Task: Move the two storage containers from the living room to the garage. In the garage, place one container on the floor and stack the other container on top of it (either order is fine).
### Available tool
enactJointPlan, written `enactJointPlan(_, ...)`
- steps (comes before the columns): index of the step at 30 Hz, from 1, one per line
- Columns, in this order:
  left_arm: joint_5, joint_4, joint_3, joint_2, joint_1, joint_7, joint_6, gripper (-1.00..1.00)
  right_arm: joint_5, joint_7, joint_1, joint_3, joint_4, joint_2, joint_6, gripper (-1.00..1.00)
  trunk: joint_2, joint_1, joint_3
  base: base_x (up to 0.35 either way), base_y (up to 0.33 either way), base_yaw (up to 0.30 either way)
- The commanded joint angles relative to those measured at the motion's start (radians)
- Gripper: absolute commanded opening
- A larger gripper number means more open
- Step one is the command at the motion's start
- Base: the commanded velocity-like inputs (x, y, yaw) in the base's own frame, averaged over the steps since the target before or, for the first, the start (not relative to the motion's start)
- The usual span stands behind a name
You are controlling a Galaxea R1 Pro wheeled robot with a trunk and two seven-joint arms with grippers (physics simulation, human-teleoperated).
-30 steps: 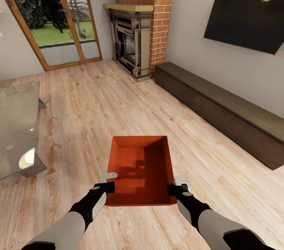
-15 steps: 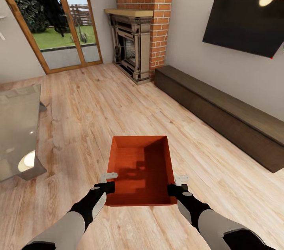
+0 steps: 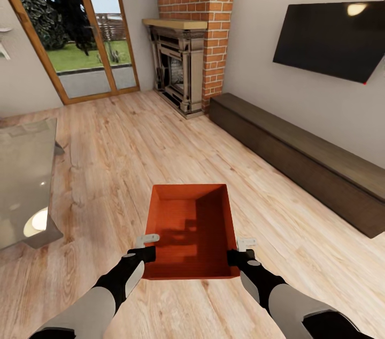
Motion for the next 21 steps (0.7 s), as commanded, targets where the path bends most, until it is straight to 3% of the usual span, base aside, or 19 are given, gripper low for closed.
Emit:
enactJointPlan(1,-0.017,-0.006,0.014,0.004,-0.001,0.019,-0.002,-1.0,-0.017,-0.006,0.0,0.001,0.004,-0.001,-0.004,-1.0,-0.001,0.0,0.001,0.0,0.0,-0.008)
enactJointPlan(21,-0.017,-0.006,0.014,0.004,-0.001,0.019,-0.002,-1.0,-0.017,-0.006,0.0,0.001,0.004,-0.001,-0.004,-1.0,-0.001,0.0,0.032,0.0,0.0,-0.001)
